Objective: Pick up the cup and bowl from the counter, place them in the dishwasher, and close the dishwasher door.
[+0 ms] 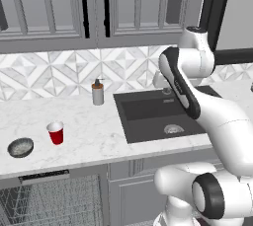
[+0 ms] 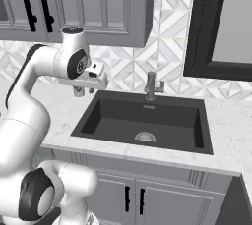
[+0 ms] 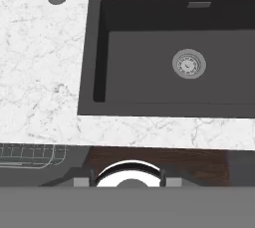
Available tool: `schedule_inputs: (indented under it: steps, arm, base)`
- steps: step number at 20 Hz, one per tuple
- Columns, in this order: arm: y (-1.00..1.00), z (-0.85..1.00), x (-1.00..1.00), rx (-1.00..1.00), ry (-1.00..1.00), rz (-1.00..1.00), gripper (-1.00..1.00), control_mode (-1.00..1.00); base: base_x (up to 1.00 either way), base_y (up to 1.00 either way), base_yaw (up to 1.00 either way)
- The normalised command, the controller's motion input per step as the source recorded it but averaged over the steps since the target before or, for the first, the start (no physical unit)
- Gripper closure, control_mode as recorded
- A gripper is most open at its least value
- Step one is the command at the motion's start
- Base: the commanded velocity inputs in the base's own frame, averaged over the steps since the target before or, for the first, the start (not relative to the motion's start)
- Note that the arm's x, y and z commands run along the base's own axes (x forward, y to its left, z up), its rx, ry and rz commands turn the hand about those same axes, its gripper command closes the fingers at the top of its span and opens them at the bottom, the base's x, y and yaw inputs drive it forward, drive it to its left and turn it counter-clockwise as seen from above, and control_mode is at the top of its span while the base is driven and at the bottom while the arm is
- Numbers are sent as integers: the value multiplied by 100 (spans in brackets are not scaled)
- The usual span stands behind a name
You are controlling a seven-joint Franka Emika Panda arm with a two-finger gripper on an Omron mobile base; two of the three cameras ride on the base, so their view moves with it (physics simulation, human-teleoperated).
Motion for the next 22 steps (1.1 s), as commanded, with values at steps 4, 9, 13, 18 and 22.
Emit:
schedule_inputs:
  steps: [4,9,13,18,22]
  arm:
    - [3,0,-56,-1,-9,0,-100,-100]
    - [34,-5,-57,-6,-9,0,-100,-100]
    - [18,-8,-1,-5,1,0,-100,-100]
    - [0,0,0,0,0,0,-100,100]
    - [0,0,0,0,0,0,-100,100]
  base:
    - [0,0,0]
    - [0,0,0]
    - [0,0,0]
    - [0,-8,1]
    - [-23,-30,16]
